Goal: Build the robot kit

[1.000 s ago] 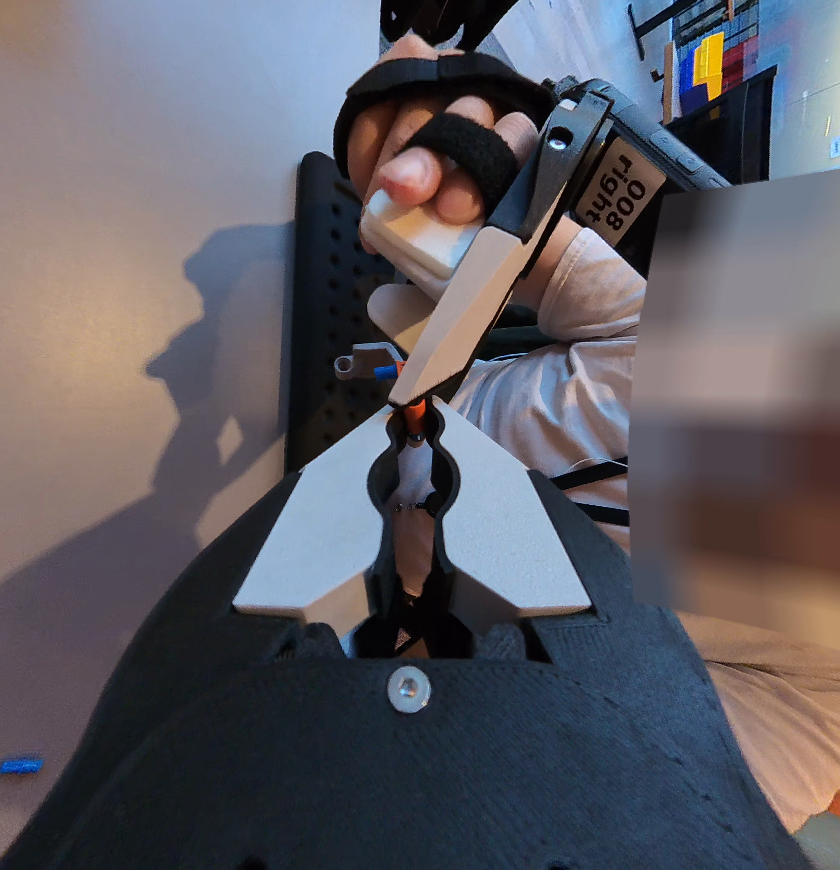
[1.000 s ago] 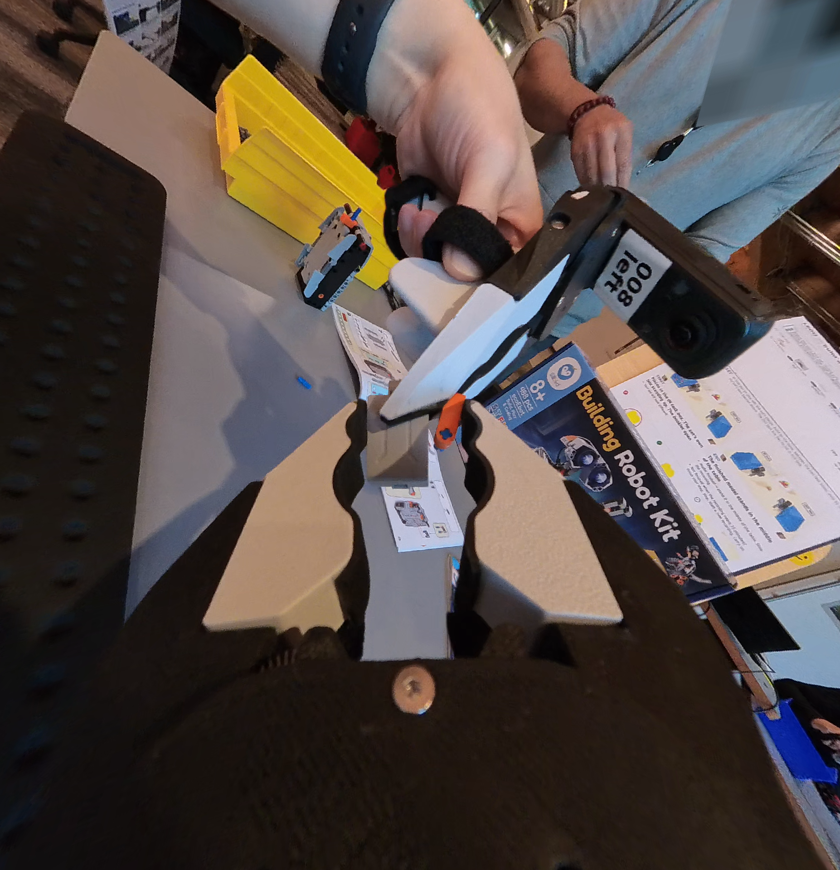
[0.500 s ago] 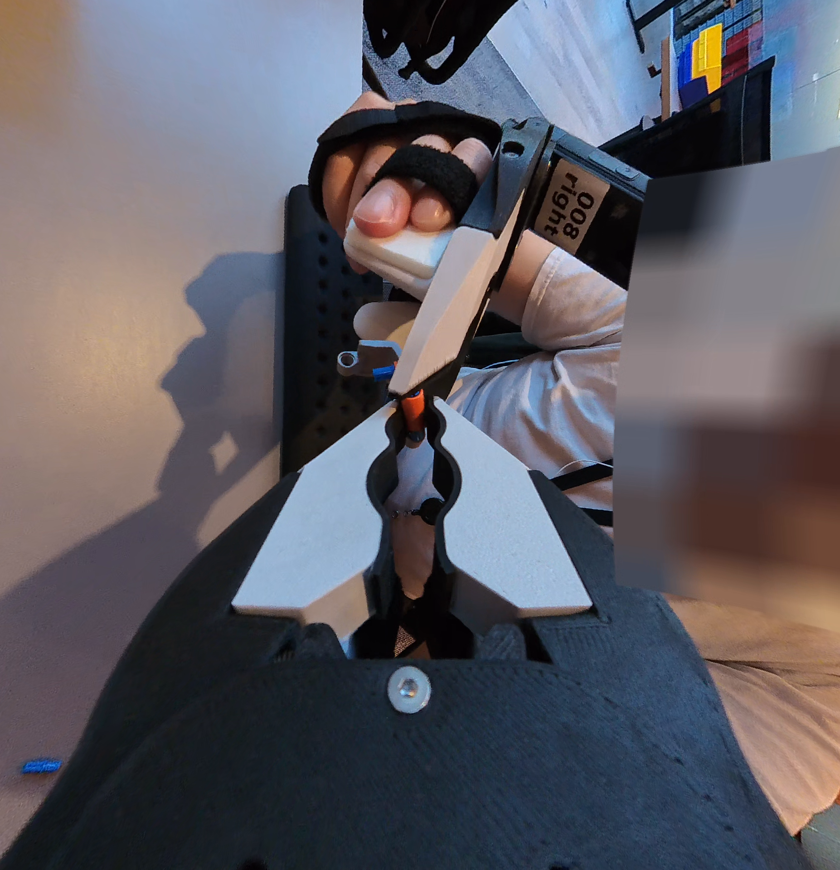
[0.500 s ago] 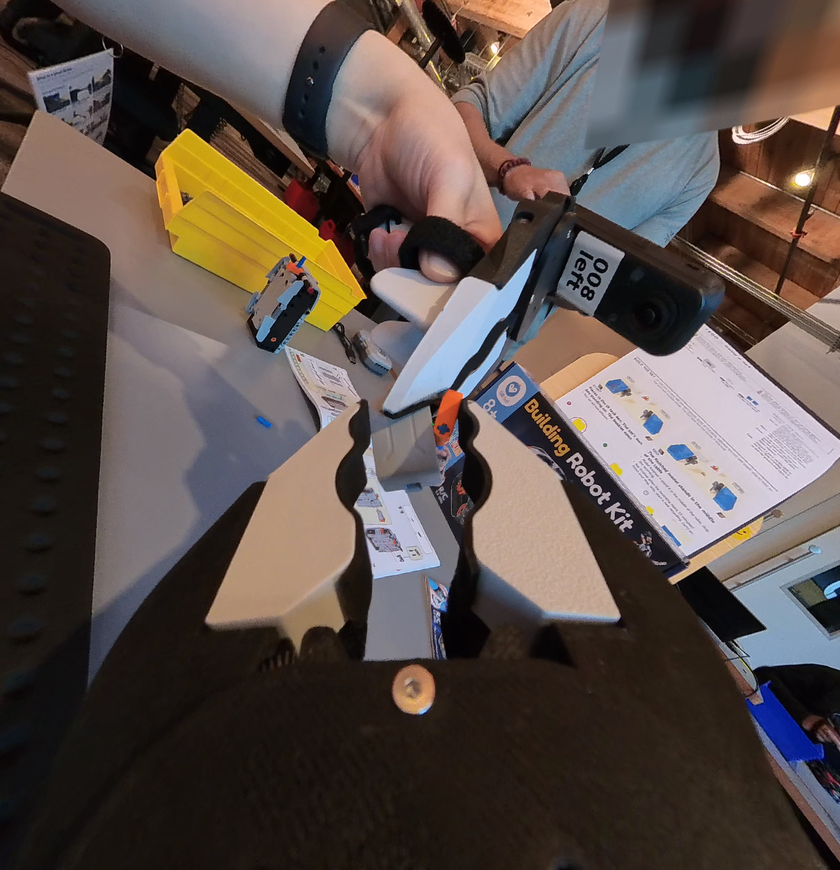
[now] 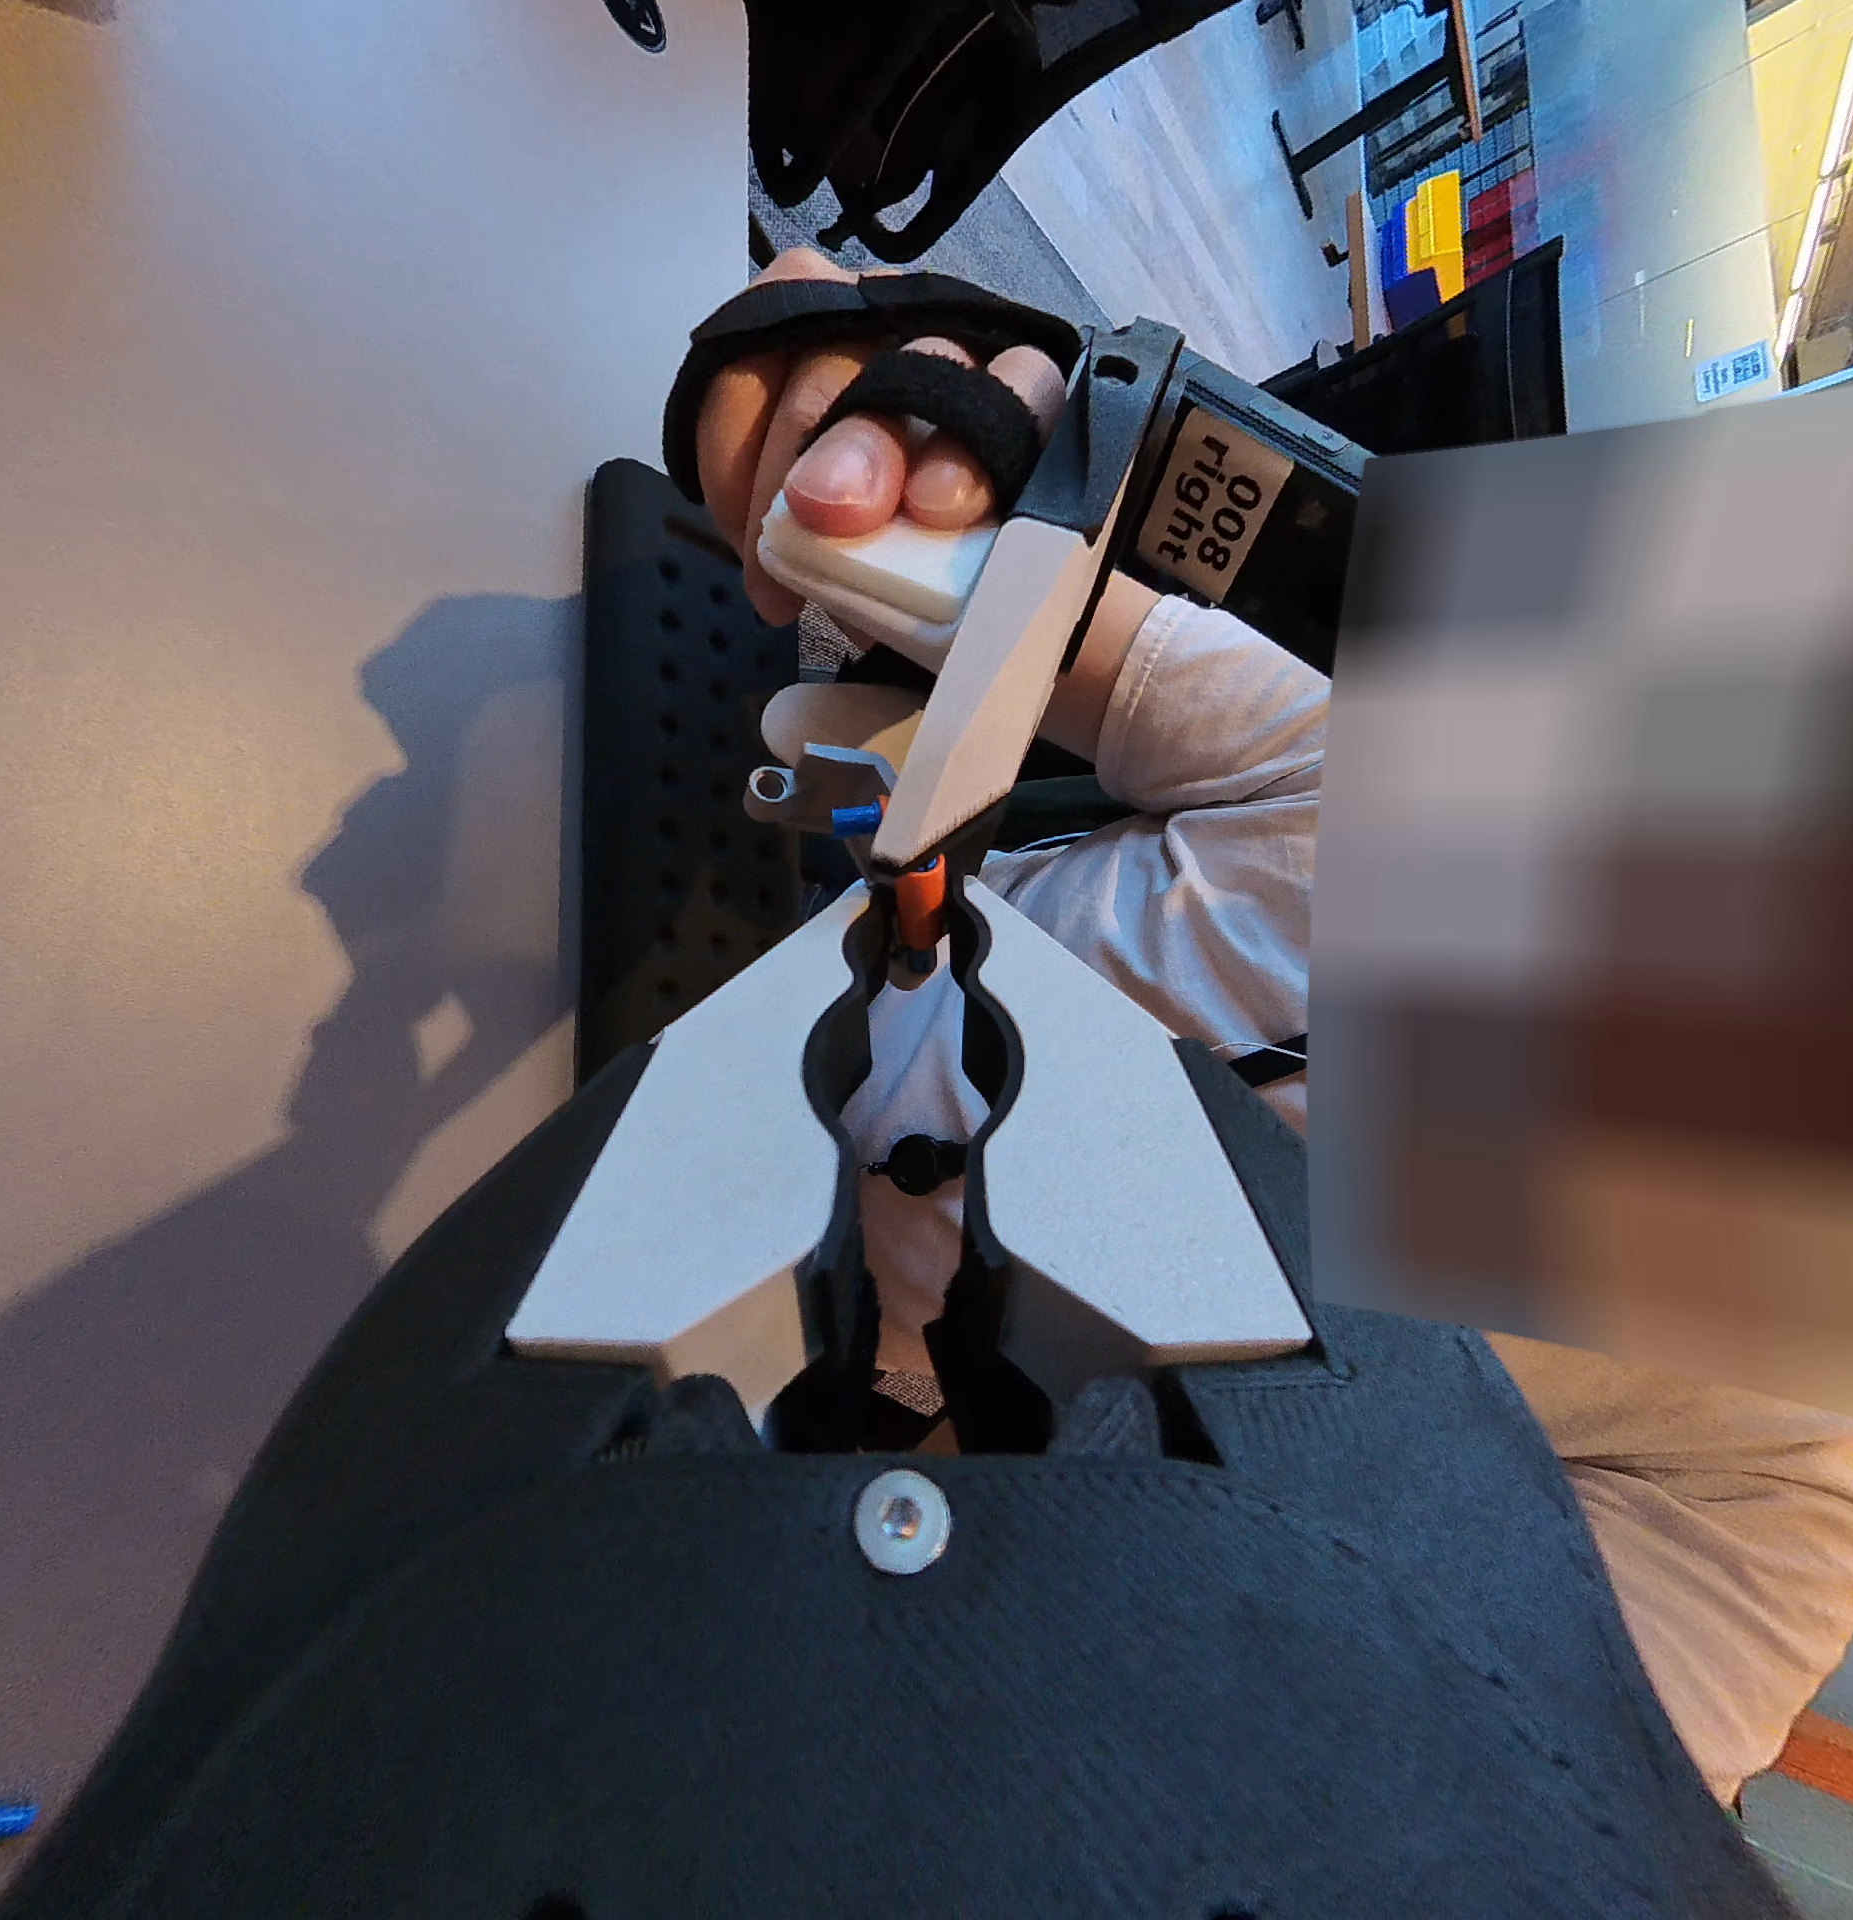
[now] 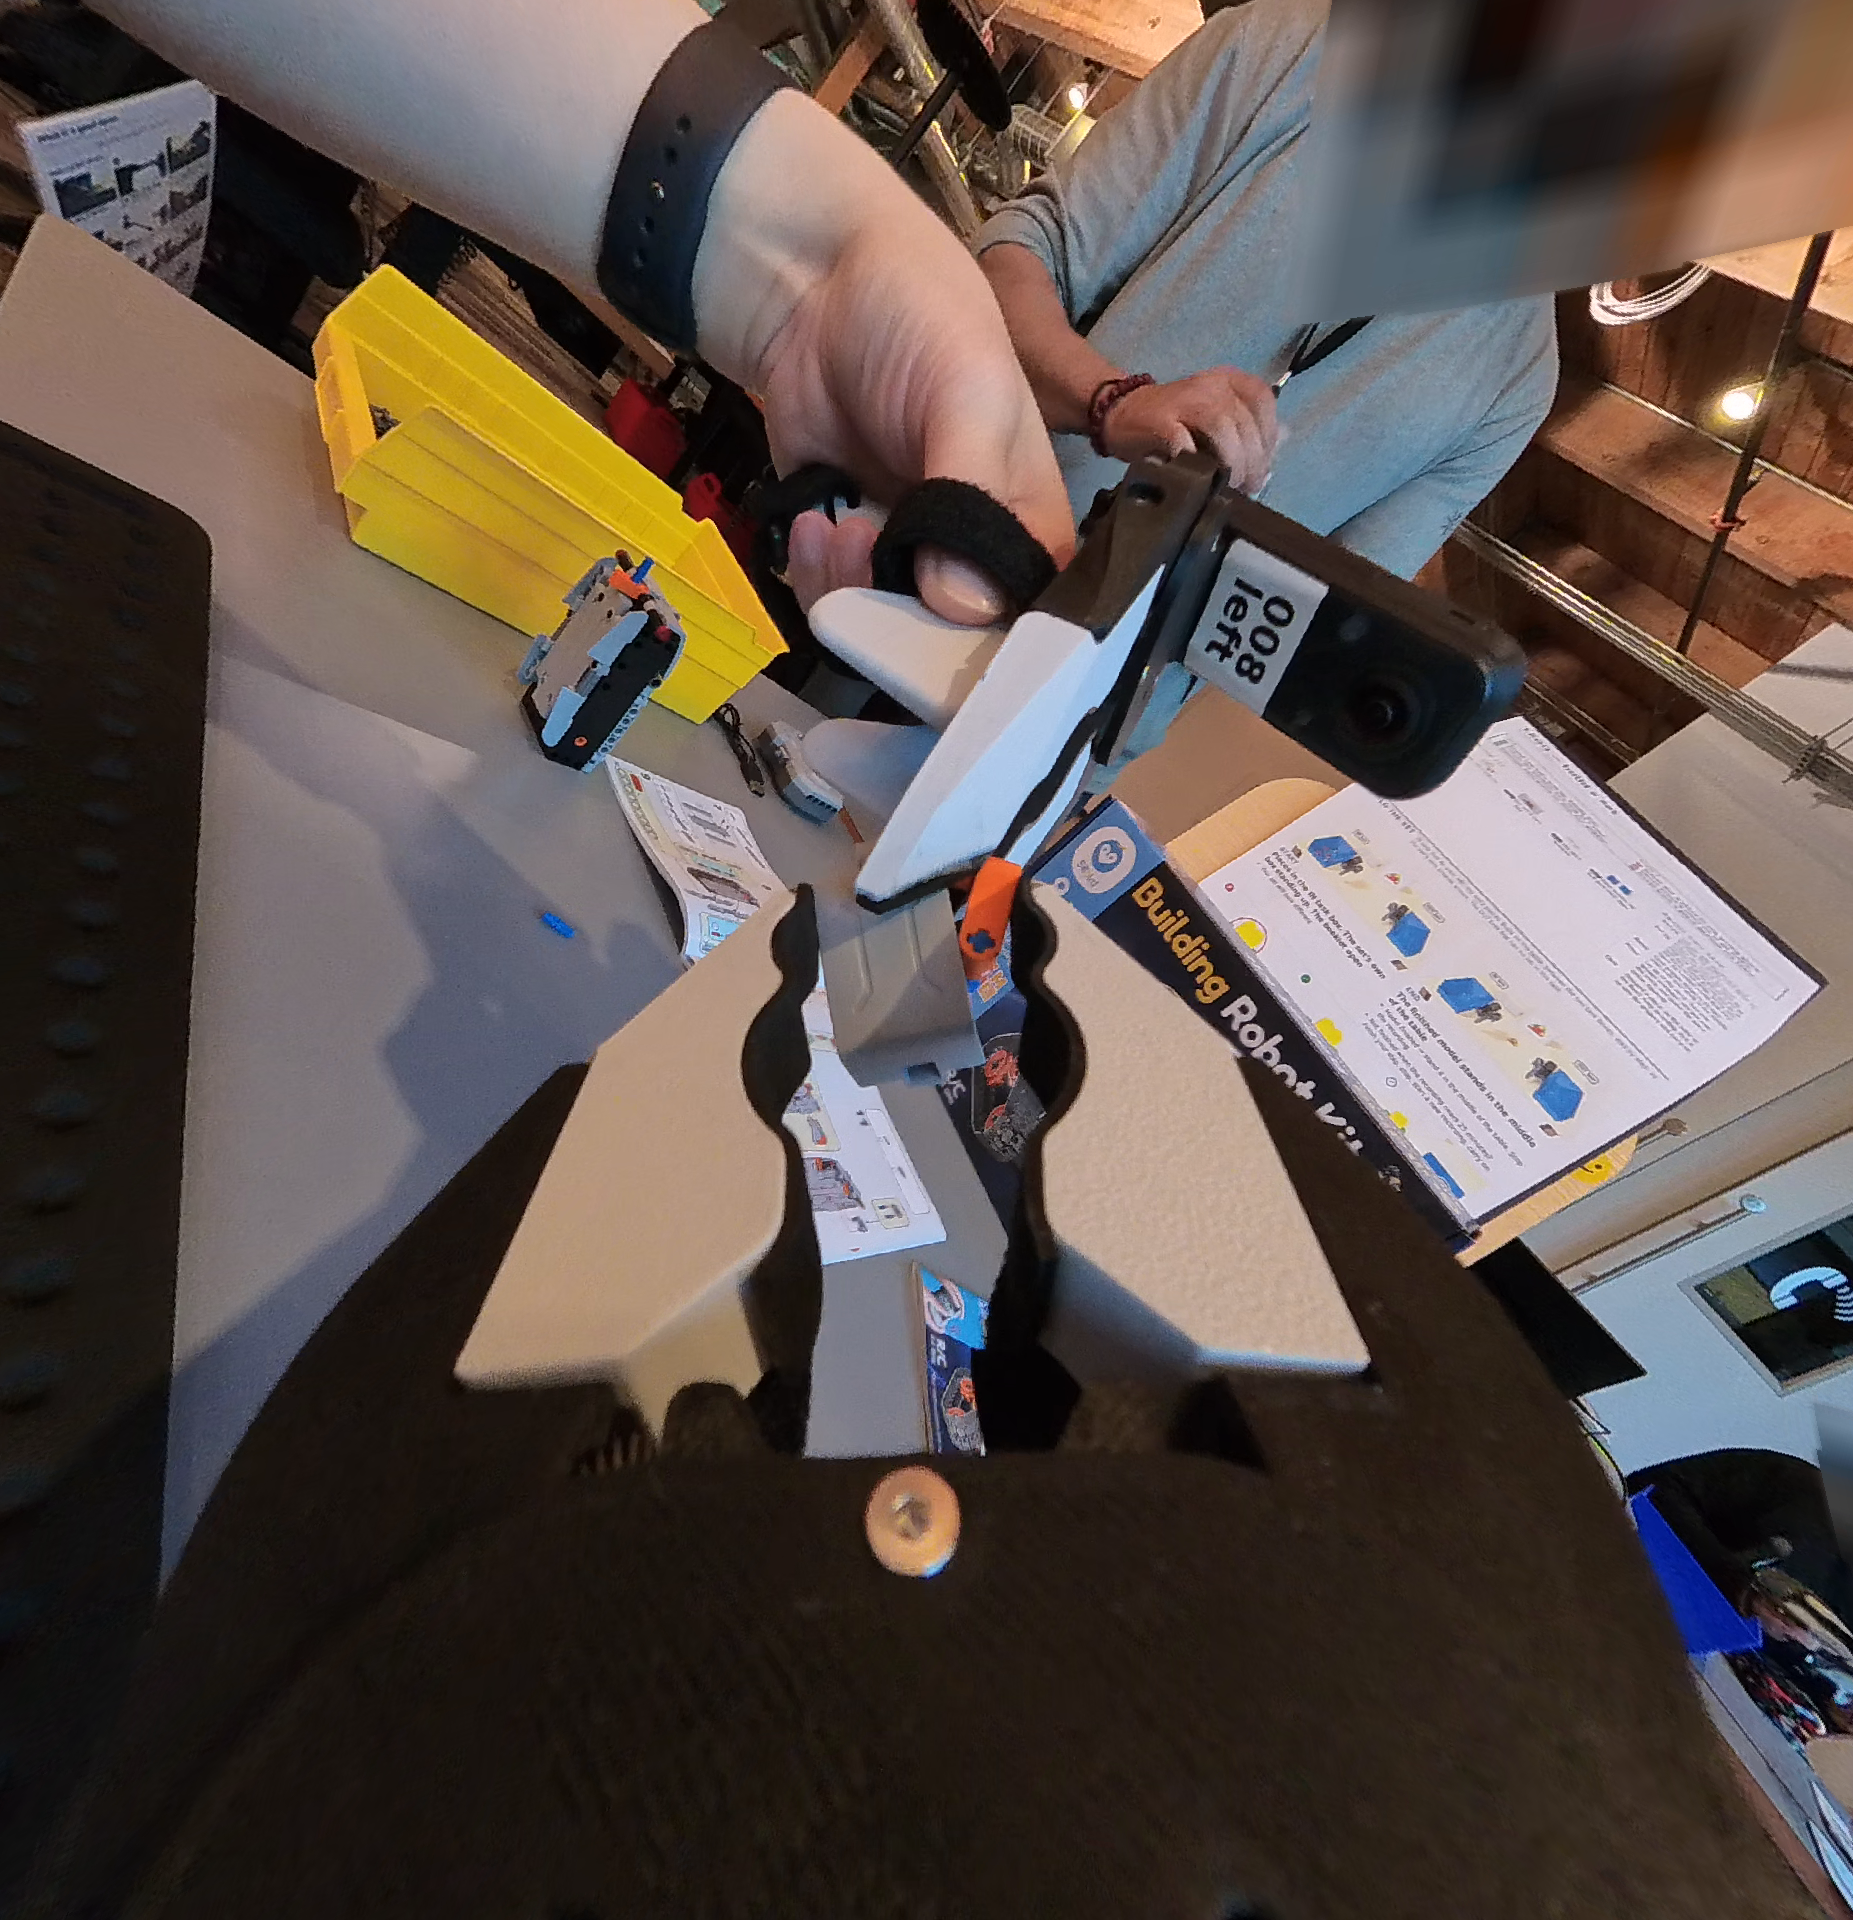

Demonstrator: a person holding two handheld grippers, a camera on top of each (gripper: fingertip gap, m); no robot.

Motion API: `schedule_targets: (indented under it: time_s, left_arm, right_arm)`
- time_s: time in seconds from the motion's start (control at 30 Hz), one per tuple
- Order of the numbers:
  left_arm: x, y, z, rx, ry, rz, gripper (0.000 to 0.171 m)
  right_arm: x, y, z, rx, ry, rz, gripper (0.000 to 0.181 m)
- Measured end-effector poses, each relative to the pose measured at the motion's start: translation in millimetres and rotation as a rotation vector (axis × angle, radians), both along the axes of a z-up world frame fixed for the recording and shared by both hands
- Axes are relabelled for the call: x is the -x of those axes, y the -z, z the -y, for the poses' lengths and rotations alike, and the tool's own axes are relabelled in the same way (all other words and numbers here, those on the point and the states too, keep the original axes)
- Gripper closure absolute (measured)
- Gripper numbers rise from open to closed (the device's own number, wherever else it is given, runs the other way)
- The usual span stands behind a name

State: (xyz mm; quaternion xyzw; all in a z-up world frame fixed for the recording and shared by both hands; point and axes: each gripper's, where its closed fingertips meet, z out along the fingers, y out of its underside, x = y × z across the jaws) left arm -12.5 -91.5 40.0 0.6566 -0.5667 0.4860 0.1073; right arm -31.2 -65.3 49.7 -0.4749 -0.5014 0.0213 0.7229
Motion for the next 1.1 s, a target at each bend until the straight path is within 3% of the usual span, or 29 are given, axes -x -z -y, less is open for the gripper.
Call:
schedule_targets:
  time_s: [0.2, 0.3, 0.43, 0.6, 0.77, 0.9, 1.1]
  left_arm:
    - [-1.1, -3.9, 1.4, 0.025, -0.004, 0.030, 0.155]
    - [-3.6, 16.9, -12.5, -0.048, -0.047, 0.009, 0.157]
    - [-7.0, 40.9, -29.0, 0.126, -0.134, -0.019, 0.157]
    - [-5.3, 58.5, -32.3, 0.138, -0.134, -0.003, 0.157]
    - [-23.5, 102.8, -39.5, 0.253, -0.255, 0.016, 0.158]
    - [-41.6, 123.1, -40.6, 0.370, -0.332, 0.088, 0.159]
    - [-64.2, 158.8, -48.6, 0.211, -0.436, 0.088, 0.160]
  right_arm:
    - [-0.3, 2.2, -0.1, 0.001, -0.004, -0.003, 0.155]
    - [-2.6, 19.0, -11.8, 0.022, 0.029, 0.043, 0.154]
    - [-3.9, 48.6, -29.8, 0.135, 0.002, 0.011, 0.154]
    - [-1.5, 66.4, -31.7, 0.239, -0.044, 0.042, 0.153]
    - [-14.9, 111.8, -37.0, 0.511, -0.077, -0.003, 0.153]
    - [-31.5, 139.1, -36.5, 0.760, -0.101, -0.086, 0.154]
    - [-60.6, 178.6, -36.2, 0.959, -0.042, 0.020, 0.155]
